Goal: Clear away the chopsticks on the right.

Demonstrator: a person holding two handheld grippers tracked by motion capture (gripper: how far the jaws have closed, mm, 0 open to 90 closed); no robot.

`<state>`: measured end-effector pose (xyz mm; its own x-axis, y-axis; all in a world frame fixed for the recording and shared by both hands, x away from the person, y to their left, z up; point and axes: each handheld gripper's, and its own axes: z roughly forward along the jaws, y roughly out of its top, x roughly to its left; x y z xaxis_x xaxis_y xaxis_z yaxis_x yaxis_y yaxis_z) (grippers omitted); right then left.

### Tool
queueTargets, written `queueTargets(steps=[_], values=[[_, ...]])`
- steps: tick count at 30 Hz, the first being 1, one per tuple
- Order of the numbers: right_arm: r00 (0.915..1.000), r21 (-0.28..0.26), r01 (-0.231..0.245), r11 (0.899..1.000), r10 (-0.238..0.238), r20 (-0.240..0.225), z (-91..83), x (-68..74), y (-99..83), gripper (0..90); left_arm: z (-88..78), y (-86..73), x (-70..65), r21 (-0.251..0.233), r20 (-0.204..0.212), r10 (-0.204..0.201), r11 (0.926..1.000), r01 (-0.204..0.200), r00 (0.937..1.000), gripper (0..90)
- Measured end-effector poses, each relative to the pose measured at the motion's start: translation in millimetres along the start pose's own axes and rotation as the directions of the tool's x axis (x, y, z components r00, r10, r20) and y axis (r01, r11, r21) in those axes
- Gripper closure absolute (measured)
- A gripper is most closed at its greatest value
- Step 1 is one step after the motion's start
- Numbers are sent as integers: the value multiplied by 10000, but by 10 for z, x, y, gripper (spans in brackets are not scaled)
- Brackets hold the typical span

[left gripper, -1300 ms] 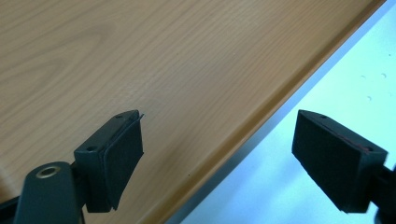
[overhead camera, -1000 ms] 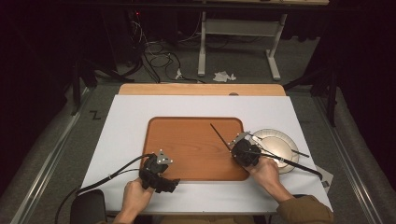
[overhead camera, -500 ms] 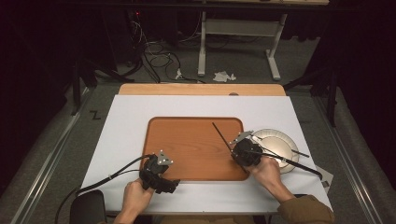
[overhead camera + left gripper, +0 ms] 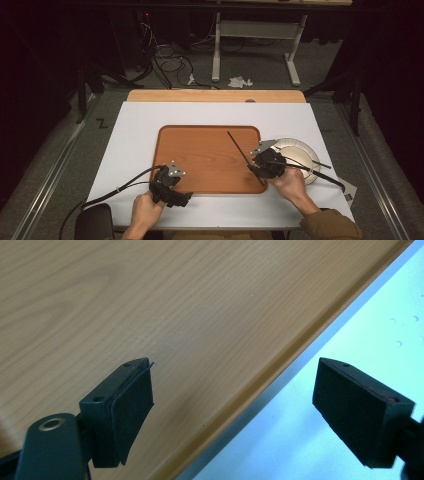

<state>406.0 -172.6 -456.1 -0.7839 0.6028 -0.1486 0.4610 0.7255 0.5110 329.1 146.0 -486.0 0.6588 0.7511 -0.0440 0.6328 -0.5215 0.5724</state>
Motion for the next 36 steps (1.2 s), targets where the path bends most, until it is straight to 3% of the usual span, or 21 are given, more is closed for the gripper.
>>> queueTargets(steps=[8,11,16,24,28,29,30,33,36], values=[[9996,-544,-290,9981,287,-65,-203,-119,-42,672,23,1,0,113,-15,43,9999,-43,10000,166],[9994,-706,-317,9970,326,117,-285,-169,-60,672,17,-1,1,68,-46,24,10000,-24,10000,166],[9985,-1044,-544,9930,543,-39,-438,-270,-82,699,18,7,7,96,-294,-43,9999,46,9996,166],[9928,-1514,-1109,9822,1164,281,-670,-484,-185,694,14,6,6,64,-236,-29,10000,31,9997,166],[9818,-1809,-1716,9684,1832,493,-752,-631,-265,682,0,9,4,-4,-12,-153,9999,153,9999,167],[9779,-1852,-1884,9645,2017,558,-765,-670,-285,681,-39,18,-11,-332,501,-309,9989,326,9983,166],[9748,-1889,-2008,9612,2151,585,-774,-708,-305,681,-52,20,-14,-448,648,-315,9984,344,9974,165],[9637,-2080,-2429,9475,2603,600,-793,-810,-369,687,-45,17,-4,-338,398,-312,9989,325,9987,165],[9557,-2095,-2678,9404,2868,659,-815,-883,-423,705,-27,21,2,-195,324,-264,9994,271,9991,166]])
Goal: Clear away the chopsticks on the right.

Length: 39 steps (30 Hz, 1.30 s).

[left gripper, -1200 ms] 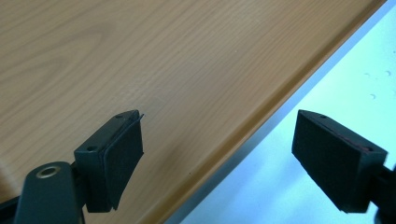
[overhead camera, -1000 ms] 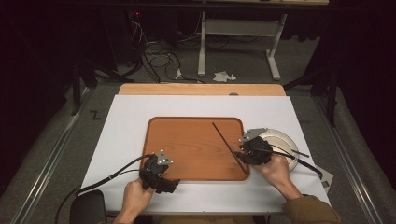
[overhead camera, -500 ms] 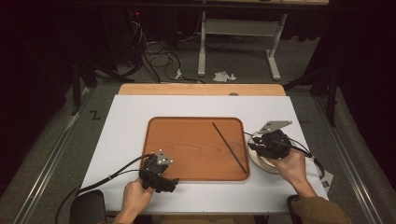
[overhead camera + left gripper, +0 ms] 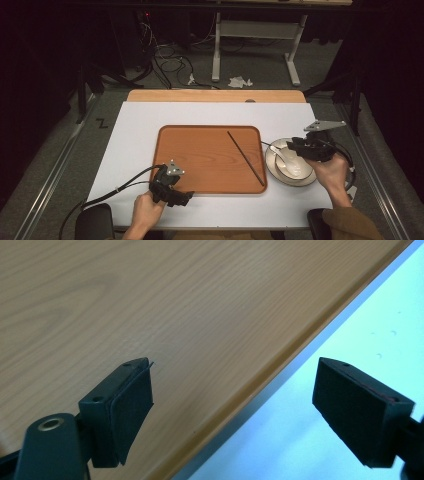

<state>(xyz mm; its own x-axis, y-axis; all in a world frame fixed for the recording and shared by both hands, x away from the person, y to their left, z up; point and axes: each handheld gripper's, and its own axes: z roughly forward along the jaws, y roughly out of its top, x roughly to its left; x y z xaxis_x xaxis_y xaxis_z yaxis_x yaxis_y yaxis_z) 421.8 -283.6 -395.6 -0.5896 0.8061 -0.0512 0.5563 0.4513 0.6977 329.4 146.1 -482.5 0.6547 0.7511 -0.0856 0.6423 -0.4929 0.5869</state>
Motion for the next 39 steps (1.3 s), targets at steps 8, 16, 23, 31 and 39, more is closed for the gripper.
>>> queueTargets(steps=[8,16,23,31,39], values=[[9981,24,-464,9989,463,414,-55,-232,-89,786,5,-20,13,72,-362,264,9996,-261,9990,167],[9939,347,-875,9956,849,699,-18,-428,-214,786,-24,-18,3,-176,55,166,9997,-165,9998,166],[9879,954,-1377,9859,1297,848,-51,-574,-412,763,-32,-18,18,-145,-67,264,9995,-265,9996,165],[9874,1750,-1565,9720,1500,498,15,-651,-539,738,7,-22,22,83,-186,194,9998,-192,9996,166],[9909,2325,-1333,9634,1343,119,63,-661,-555,739,54,-1,46,223,-136,143,9997,-140,9998,167]])
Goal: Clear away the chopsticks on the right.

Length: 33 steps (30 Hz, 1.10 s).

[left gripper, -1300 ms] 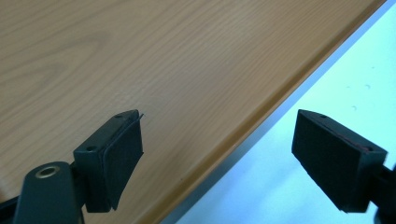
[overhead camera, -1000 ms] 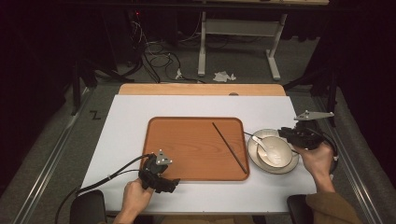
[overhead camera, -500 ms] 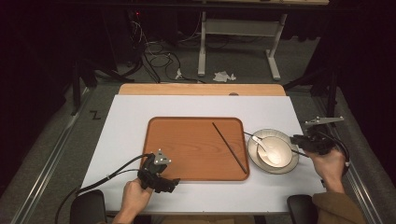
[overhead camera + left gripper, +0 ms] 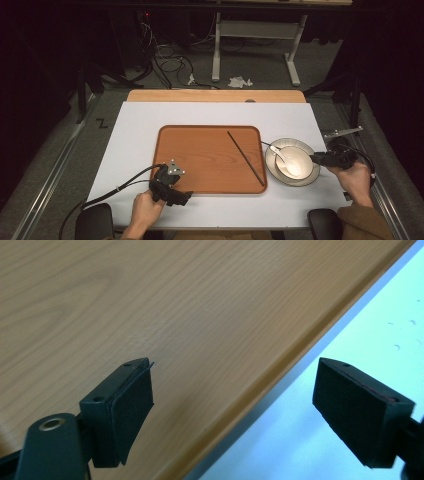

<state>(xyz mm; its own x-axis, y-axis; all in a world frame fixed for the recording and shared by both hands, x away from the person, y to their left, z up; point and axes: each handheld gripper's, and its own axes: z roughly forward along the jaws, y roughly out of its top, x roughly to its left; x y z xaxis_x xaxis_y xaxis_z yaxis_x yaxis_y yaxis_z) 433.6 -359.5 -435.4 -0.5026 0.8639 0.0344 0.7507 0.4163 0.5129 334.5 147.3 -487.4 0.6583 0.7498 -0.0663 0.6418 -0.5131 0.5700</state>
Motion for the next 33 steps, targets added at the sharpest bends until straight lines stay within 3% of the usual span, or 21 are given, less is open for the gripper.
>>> queueTargets(steps=[8,12,18,21,28,33], values=[[9997,725,135,9973,-148,169,128,18,2,737,-54,-27,-28,-80,-94,161,9998,-162,9998,165],[9993,800,274,9964,-294,240,189,27,16,760,-37,-18,-17,-40,-124,126,9999,-127,9998,166],[9972,541,634,9965,-654,359,231,60,14,810,-40,-31,-43,-74,-411,273,9996,-276,9988,164],[9961,550,731,9958,-756,456,247,76,21,850,-30,-30,-48,-16,-304,291,9996,-292,9991,168],[9968,384,674,9970,-690,414,245,53,5,861,-10,-23,-25,-59,-378,199,9998,-201,9991,166],[9978,-213,451,9988,-440,487,137,31,23,864,-8,-18,-13,-105,-393,100,9999,-104,9992,167]])
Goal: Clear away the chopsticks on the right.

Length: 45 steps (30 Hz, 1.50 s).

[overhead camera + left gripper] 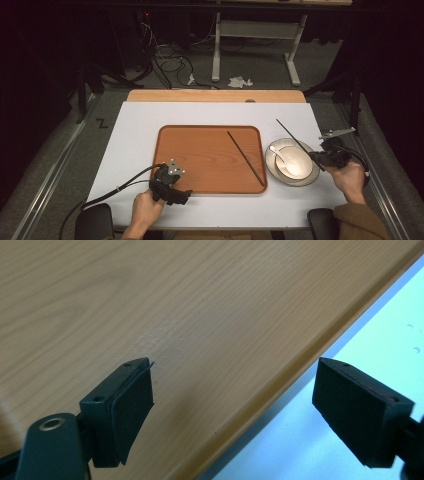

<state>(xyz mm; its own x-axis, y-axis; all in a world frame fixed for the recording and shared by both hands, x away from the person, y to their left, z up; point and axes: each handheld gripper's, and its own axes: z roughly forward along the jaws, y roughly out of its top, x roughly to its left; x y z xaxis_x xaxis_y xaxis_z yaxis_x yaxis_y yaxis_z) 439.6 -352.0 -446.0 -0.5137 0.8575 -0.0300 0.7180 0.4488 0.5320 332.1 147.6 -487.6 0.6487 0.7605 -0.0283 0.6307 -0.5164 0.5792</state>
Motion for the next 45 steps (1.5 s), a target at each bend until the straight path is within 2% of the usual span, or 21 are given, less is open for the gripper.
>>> queueTargets(steps=[5,9,11,14,18,21,25,29,37,43,45], values=[[9999,-696,-117,9975,111,-97,-116,7,19,865,-41,-16,-15,-139,-41,51,9999,-51,10000,165],[10000,-900,-79,9959,83,36,-172,31,49,865,-21,-20,-19,-36,-62,114,9999,-115,9999,165],[9999,-981,-104,9951,114,96,-230,44,64,865,-2,-9,-18,3,-27,14,10000,-14,10000,166],[9989,-1343,-396,9901,360,-289,-282,89,94,864,-30,-11,-11,-112,-67,86,9999,-87,9999,164],[9998,-1358,49,9907,-72,-163,-306,233,170,864,-32,-8,-13,-191,-27,60,9998,-60,10000,165],[9995,-1508,224,9883,-257,-199,-350,305,200,864,-27,-10,-14,-95,-75,76,9999,-77,9999,167],[9984,-1519,335,9878,-402,-408,-350,402,253,864,-77,-3,17,-324,-299,-7,9995,-3,9996,165],[9972,-1452,512,9881,-585,-467,-344,523,285,863,-60,-1,16,-210,-287,1,9998,-7,9996,165],[9878,-1898,907,9776,-1125,-1078,-420,771,335,863,-53,-1,14,-226,-245,47,9997,-52,9997,166],[9762,-1632,1444,9760,-1675,-1380,-297,1008,392,863,-64,11,33,-257,-202,9,9997,-14,9998,166],[9732,-1447,1501,9780,-1719,-1526,-238,1098,404,863,-71,12,32,-258,-181,34,9997,-38,9998,165]])
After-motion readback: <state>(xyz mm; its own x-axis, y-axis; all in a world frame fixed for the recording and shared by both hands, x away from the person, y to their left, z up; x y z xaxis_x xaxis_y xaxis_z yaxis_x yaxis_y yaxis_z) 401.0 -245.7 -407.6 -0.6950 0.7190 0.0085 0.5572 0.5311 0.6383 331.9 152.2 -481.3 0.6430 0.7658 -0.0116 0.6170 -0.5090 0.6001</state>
